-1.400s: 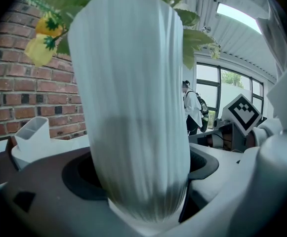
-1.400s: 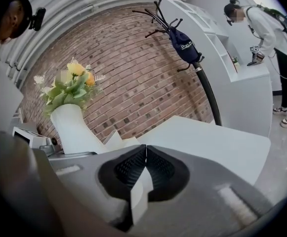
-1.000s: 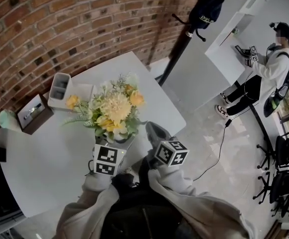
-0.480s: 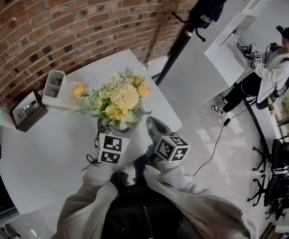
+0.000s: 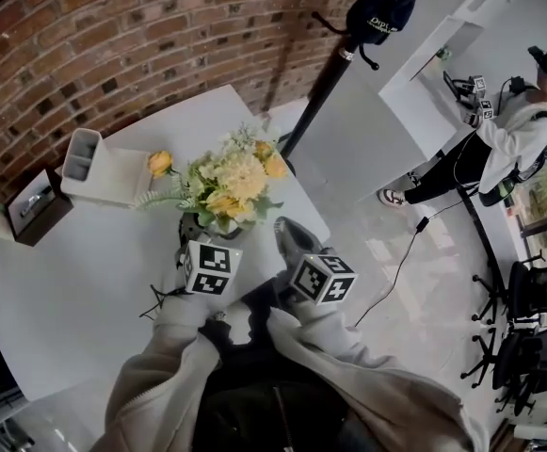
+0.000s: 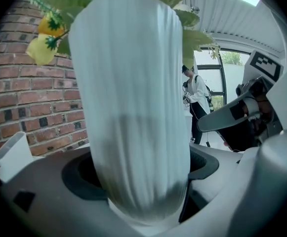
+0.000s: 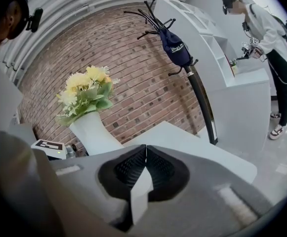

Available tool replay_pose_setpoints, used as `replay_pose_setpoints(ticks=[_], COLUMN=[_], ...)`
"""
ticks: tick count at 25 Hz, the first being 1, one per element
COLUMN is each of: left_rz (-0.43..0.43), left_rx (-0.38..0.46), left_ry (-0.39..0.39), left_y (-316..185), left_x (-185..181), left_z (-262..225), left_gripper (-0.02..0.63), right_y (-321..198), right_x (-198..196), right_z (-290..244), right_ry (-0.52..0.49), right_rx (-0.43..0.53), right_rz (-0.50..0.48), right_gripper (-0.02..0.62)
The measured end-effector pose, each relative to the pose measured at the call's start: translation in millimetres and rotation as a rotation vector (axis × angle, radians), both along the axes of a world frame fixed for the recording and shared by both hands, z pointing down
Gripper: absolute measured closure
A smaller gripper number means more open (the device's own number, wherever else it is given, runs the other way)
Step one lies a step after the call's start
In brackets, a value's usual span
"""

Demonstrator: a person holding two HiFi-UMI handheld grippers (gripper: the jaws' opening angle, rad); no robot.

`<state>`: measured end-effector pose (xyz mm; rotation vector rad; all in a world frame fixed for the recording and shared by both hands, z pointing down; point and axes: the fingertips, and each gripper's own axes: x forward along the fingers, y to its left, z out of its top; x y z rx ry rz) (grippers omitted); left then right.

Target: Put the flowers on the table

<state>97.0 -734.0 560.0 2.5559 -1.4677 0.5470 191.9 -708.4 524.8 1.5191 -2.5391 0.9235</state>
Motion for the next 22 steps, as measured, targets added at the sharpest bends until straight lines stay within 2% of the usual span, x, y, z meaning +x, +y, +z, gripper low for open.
replay_pose_setpoints(ticks=[7, 10, 16, 22], left_rz=[0.008, -0.001, -0.021, -0.016], left_rx=[0.023, 0.022, 0.073, 0.077], left_ry=[-0.046, -0.041, -0.034, -0.016], left_y=[-4, -6, -10, -12], left_x=[22, 25, 27, 28], left_z=[15, 22, 24, 23], left_gripper=[0.146, 0.146, 0.144, 0.144], right_y=[-4, -6, -6, -5], right_x=[25, 32, 37, 38], right_z=[-5, -7, -5, -4], right_ry=[-0.001, 0.002, 0.007, 0.001], right_rx=[0.007, 0.01, 0.008, 0.008], right_rz=[0.01, 0.009, 0.006, 0.009], right_gripper=[0.595, 0.595, 0.595, 0.595])
